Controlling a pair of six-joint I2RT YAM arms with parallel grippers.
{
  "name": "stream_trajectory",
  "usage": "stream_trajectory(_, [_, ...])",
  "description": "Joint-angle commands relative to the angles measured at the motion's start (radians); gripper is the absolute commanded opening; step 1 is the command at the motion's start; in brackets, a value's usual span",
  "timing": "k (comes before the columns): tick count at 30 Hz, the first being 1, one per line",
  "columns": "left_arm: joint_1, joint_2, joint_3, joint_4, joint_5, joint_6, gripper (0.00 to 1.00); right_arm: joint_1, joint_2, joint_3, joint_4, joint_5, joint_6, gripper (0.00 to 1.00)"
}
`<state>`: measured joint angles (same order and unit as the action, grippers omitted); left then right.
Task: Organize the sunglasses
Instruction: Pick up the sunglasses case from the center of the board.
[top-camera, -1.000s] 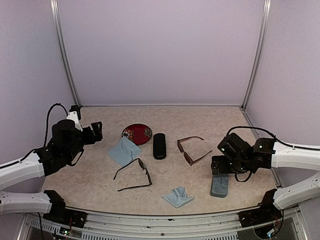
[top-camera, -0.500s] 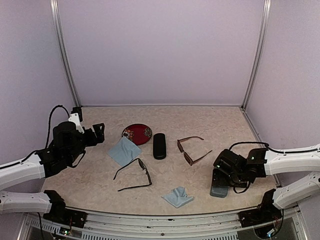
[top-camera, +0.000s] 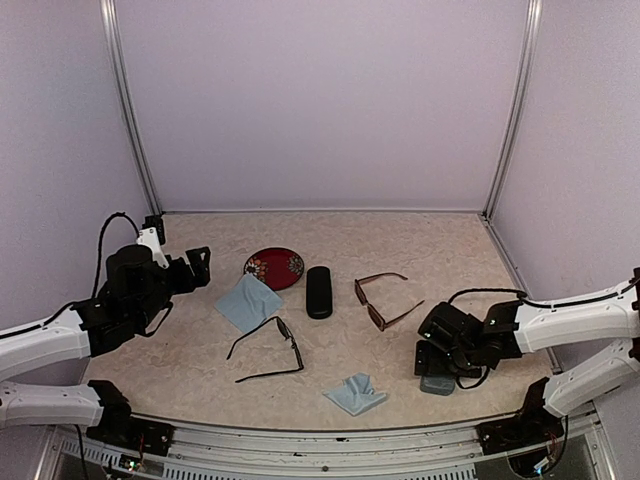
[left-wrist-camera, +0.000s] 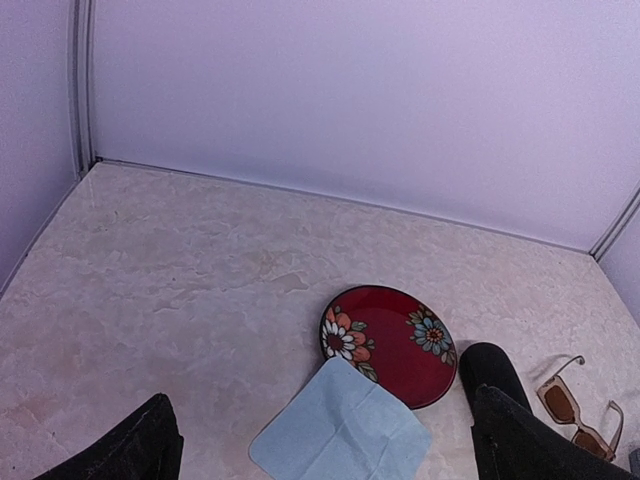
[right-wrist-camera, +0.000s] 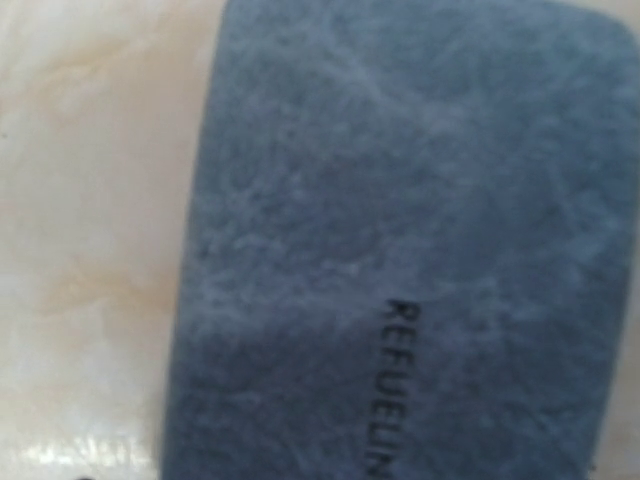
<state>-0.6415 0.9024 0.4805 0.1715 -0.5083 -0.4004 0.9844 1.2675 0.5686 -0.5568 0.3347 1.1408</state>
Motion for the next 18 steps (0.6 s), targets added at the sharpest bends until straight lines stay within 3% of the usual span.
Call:
stream_trajectory(1, [-0.008,-0.001,-0.007,0.025,0.005,-0.004,0.99,-0.022,0.013,-0.03,0.064,-0.024,-0.028,0.92])
stream_trajectory(13, [-0.018,0.006,-0.005,0.031,0.039,0.025,0.99,-0.071,-0.008,0.062,-0.027,0.046,-0.185,0.58])
stream_trajectory(18, [-0.035,0.021,-0.006,0.08,0.112,0.064,0.99,-0.079,-0.099,0.124,0.011,0.035,-0.368,0.47])
